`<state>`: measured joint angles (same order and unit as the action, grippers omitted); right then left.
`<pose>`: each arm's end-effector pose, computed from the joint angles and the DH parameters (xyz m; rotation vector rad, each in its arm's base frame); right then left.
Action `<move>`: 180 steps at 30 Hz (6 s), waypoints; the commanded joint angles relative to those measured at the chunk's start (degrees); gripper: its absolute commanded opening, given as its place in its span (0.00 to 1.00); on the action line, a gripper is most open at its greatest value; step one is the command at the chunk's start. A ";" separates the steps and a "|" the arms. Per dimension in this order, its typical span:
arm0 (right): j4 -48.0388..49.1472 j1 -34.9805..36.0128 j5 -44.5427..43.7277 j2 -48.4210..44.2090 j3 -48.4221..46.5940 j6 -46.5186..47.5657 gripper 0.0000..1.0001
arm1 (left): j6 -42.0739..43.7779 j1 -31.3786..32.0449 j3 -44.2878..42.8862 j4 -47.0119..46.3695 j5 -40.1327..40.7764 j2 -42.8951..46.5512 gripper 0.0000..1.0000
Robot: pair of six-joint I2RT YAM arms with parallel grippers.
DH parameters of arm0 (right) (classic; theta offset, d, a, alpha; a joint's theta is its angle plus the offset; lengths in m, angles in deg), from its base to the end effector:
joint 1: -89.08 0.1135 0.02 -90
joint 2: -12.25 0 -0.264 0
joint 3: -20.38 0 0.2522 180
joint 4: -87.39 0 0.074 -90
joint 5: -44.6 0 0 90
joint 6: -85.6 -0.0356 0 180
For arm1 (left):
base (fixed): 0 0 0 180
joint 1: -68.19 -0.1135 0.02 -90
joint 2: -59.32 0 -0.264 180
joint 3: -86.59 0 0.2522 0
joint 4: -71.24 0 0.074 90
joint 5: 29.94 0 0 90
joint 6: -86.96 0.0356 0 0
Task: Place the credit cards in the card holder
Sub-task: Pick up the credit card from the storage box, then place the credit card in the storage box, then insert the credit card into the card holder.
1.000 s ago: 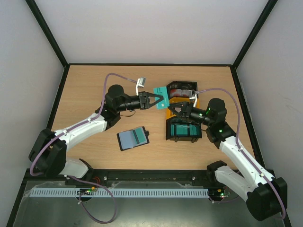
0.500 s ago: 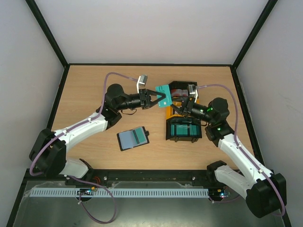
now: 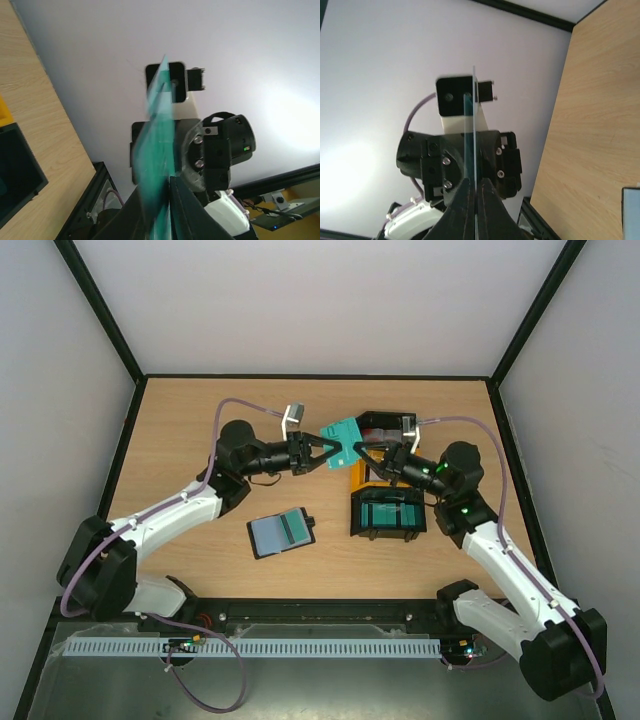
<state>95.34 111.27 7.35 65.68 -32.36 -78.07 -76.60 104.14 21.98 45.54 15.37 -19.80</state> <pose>0.1834 0.1054 0.3346 -0.1186 1.8633 1.9118 0.2377 -0.2033 0.3288 0.2463 1.8035 -2.0044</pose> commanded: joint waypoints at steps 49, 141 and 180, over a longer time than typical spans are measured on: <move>-56.39 5.05 -41.85 2.93 -3.89 31.58 0.59 | 17.92 -3.51 11.56 31.76 12.16 11.70 0.03; 13.98 31.66 -29.31 47.20 2.35 23.20 0.02 | 11.97 -2.55 33.19 49.16 38.35 19.48 0.09; 23.52 35.04 -24.87 58.76 0.23 12.20 0.02 | 12.12 -2.33 34.56 48.13 36.71 18.77 0.06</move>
<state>120.28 144.84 -18.36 121.94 -31.07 -65.57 -64.93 101.60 55.22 93.60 53.93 -0.95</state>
